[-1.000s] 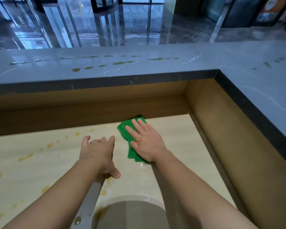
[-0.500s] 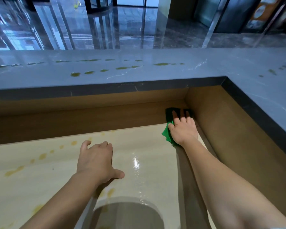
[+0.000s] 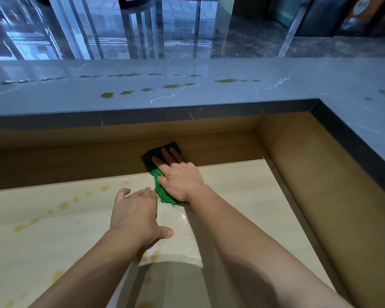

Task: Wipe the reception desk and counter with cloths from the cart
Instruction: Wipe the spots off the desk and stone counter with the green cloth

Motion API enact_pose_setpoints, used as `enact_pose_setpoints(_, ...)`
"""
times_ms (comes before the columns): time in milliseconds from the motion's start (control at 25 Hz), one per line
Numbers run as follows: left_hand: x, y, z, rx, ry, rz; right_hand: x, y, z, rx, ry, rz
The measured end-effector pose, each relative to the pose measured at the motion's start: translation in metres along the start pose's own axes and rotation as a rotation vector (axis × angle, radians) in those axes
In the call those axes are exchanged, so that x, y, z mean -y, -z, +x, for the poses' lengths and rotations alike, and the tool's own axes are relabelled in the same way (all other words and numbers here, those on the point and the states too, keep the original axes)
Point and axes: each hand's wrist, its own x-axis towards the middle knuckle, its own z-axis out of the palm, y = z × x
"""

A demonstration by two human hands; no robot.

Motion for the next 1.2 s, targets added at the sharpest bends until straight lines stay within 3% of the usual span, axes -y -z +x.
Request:
enact_pose_setpoints(120,0.001,0.001,0.001,0.023,0.006,-0.005,-0.049,0.005,-0.008,-0.055,-0.087,0.012)
enact_pose_setpoints(320,0.001,0.000,-0.003,-0.011,0.018,-0.065,-0.147,0.017,-0.037,-0.083,-0.438,-0.042)
enact_pose_setpoints(520,0.004,-0.008,-0.007,-0.036,0.024,-0.147,-0.142,0.014,-0.033,-0.112,-0.597,-0.044)
enact_pose_setpoints(640,0.005,-0.009,-0.007,-0.033,0.029,-0.164,-0.084,0.009,-0.016,-0.126,-0.526,-0.004)
enact_pose_setpoints(800,0.003,-0.008,-0.009,-0.040,0.041,-0.204,0.012,-0.006,-0.006,-0.088,-0.163,-0.021)
enact_pose_setpoints(920,0.004,-0.011,-0.014,-0.061,0.057,-0.252,0.021,-0.005,-0.006,-0.056,-0.025,-0.021)
enact_pose_setpoints(1040,0.005,-0.011,-0.014,-0.029,0.064,-0.241,-0.020,0.001,-0.019,-0.073,-0.025,-0.058)
enact_pose_setpoints(1200,0.005,-0.010,-0.014,-0.032,0.052,-0.240,-0.096,-0.002,-0.057,-0.152,-0.260,-0.124)
